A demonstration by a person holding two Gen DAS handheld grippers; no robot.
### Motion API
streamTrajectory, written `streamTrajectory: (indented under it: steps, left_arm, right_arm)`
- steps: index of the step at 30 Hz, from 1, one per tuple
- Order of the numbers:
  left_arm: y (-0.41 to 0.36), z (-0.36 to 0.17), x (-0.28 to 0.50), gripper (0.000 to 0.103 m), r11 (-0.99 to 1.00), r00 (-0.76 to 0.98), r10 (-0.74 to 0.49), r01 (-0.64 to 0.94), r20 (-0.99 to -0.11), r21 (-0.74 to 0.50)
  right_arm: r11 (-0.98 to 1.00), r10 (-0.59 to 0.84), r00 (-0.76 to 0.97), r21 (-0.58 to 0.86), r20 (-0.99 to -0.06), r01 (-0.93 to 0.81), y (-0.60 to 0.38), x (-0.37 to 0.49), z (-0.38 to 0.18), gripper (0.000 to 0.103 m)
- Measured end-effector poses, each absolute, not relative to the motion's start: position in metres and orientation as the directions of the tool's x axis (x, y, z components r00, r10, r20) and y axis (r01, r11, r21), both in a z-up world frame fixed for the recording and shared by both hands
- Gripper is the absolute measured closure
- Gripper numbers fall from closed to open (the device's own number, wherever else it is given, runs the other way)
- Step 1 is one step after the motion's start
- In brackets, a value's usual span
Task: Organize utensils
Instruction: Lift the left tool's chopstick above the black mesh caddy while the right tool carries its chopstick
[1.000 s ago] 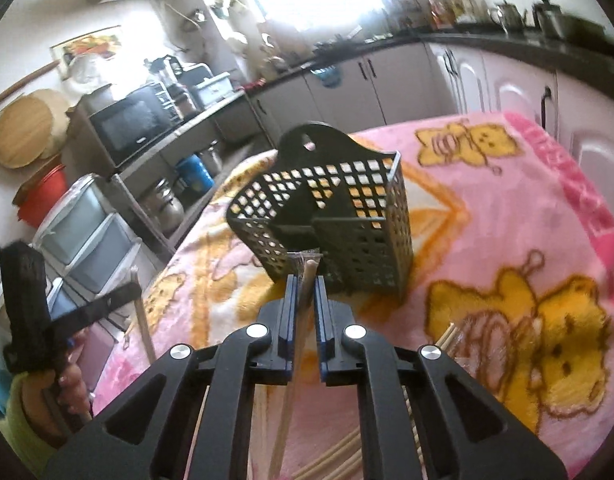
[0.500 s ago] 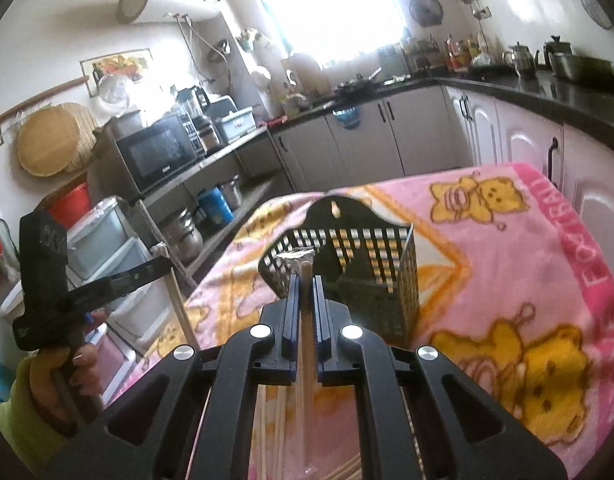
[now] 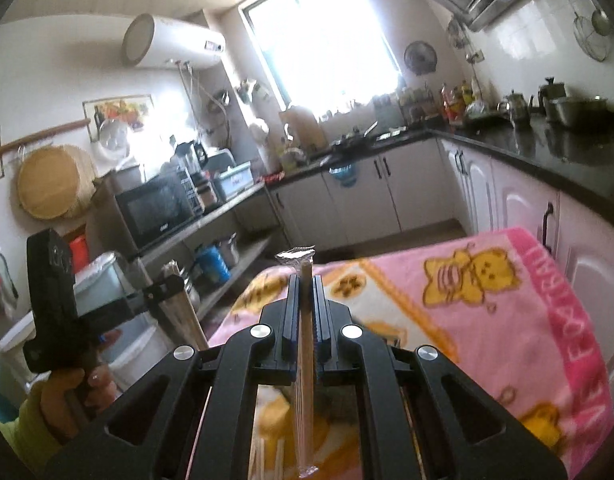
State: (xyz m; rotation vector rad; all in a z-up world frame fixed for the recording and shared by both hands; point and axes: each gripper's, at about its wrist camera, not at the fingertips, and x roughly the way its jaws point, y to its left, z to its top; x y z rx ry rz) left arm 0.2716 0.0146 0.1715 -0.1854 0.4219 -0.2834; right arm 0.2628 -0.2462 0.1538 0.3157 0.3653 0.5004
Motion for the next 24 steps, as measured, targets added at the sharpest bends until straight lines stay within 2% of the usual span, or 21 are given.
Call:
streamTrajectory:
  steps: [3,12,24]
  left_arm:
    - [0.008,0.182,0.279,0.102,0.955,0.898,-0.280,0.224,-0.340,-0.196]
    - [-0.002,0.188,0.310,0.102,0.955,0.920,-0.278,0.234,-0.276,-0.182]
    - [-0.016,0.140,0.341,0.102,0.959,0.912,-0.277,0.243,-0.302,-0.145]
  right_arm:
    - [0.835,0.500,0.836,0.382,-0.226,-0.396,-0.250,0.273,0.165,0.097]
    - [0.867,0.431,0.887,0.349,-0.164,-0.357,-0.252,0.306,0.181,0.097]
    - [0.901,0.372,0.908,0.311,-0.194,-0.303,-0.245,0.341,0.138,0.097]
